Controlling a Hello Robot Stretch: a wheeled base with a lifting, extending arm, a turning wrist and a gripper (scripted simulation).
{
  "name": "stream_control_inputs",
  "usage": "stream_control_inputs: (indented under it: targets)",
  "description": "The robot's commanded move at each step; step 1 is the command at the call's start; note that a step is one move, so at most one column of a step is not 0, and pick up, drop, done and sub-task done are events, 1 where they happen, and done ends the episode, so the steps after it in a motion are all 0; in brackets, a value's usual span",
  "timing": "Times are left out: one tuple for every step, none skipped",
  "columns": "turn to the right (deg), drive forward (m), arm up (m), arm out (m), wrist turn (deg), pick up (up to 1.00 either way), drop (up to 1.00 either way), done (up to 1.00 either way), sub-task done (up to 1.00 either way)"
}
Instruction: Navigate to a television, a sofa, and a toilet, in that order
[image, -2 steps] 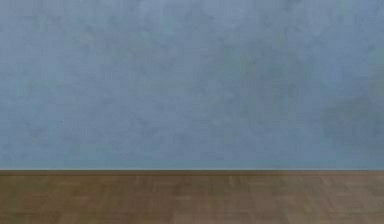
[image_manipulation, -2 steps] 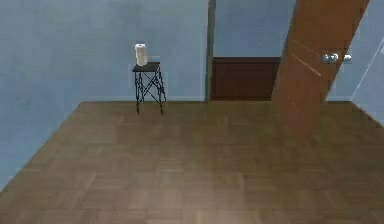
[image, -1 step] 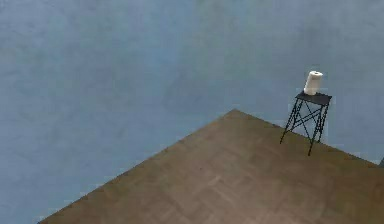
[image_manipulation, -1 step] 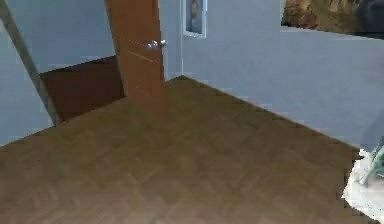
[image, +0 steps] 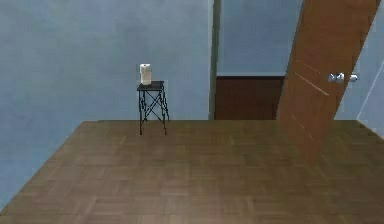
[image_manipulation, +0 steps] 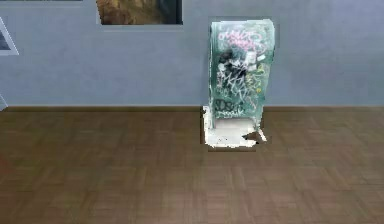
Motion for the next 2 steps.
stream_control_inputs:
  targets:
    - [18.0, 0.0, 0.0, 0.0, 0.0, 0.0, 0.0, 0.0, 0.0]
    - [0.0, 1.0, 0.0, 0.0, 0.0, 0.0, 0.0, 0.0, 0.0]
